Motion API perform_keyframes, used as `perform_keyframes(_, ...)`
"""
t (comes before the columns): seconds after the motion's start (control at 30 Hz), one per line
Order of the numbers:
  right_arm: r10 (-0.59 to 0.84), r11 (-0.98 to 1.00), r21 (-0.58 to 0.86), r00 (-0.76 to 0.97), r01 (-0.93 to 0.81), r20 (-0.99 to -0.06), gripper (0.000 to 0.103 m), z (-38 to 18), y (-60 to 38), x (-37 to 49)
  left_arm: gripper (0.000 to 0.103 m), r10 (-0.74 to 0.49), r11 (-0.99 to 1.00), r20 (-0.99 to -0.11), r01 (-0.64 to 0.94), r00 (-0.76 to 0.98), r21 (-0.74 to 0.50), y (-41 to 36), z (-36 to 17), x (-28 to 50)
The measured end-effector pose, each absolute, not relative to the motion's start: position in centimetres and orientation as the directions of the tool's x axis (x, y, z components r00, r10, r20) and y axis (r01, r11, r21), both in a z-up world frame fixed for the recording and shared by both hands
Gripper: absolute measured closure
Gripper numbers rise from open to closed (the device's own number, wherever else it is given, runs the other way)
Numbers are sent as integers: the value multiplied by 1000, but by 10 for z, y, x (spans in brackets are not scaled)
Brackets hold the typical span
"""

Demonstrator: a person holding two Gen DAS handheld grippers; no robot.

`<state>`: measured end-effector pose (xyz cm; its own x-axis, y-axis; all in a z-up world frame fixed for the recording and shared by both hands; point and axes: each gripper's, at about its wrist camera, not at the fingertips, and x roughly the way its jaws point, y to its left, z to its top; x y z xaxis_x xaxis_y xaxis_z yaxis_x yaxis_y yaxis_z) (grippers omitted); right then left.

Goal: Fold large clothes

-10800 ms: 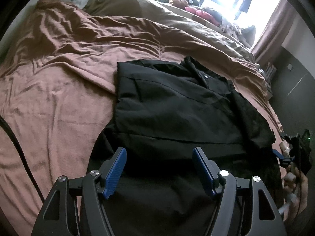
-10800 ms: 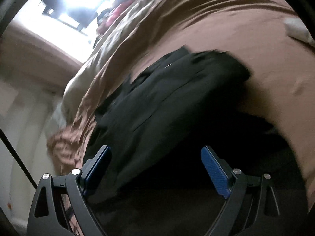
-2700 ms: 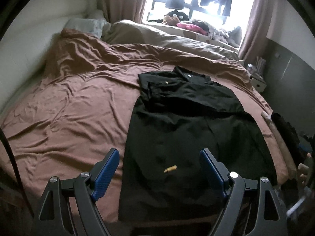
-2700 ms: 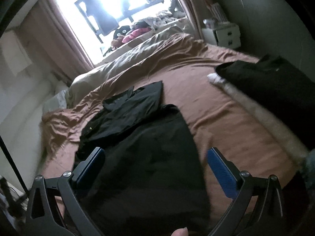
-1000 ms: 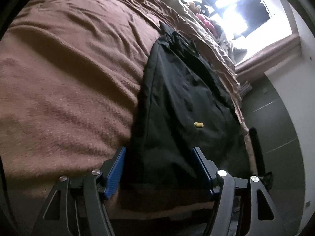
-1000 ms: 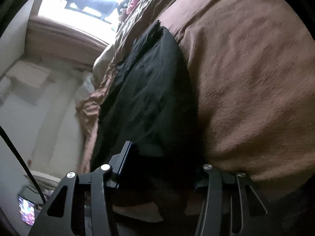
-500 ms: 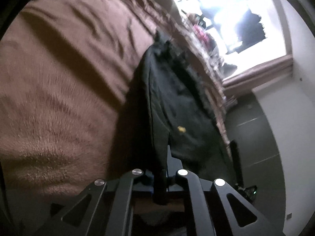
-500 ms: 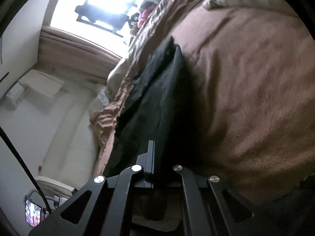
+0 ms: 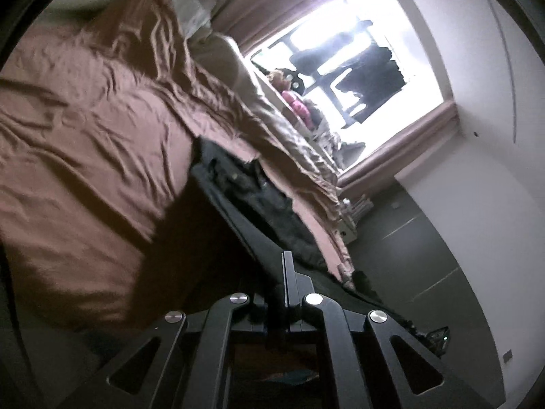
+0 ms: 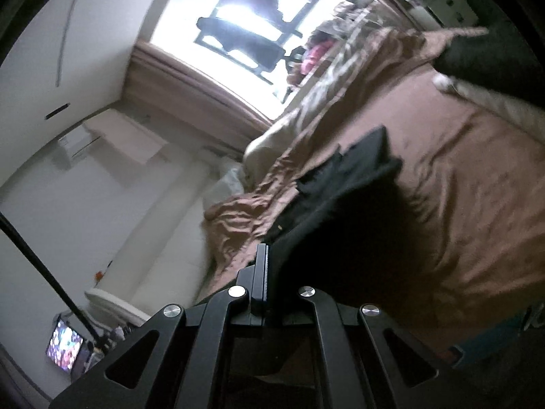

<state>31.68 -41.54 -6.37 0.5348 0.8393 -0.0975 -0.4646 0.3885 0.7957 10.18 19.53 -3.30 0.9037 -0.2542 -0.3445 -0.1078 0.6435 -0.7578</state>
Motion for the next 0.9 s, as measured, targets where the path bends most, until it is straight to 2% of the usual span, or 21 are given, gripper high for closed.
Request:
perform_keyframes(0.33, 822, 438, 737, 561, -514, -97, 103, -58, -441, 259, 98, -216, 746, -322, -57, 922, -664, 165, 27, 25)
perform_keyframes(0.53, 799, 470, 726, 591, -503, -108, 103, -68, -452, 218, 98, -182, 759, -311, -68, 933, -647, 150, 25, -9)
perform_keyframes(0.7, 788, 497, 718, 601, -488, -137, 103, -65, -454, 212, 98, -177, 745, -320, -85, 931, -661, 152, 16, -5)
perform_keyframes(0.9, 766, 536, 687, 624, -491, -152, 103, -36, -445, 228, 98, -163, 769, -303, -71, 939, -635, 155, 33, 19)
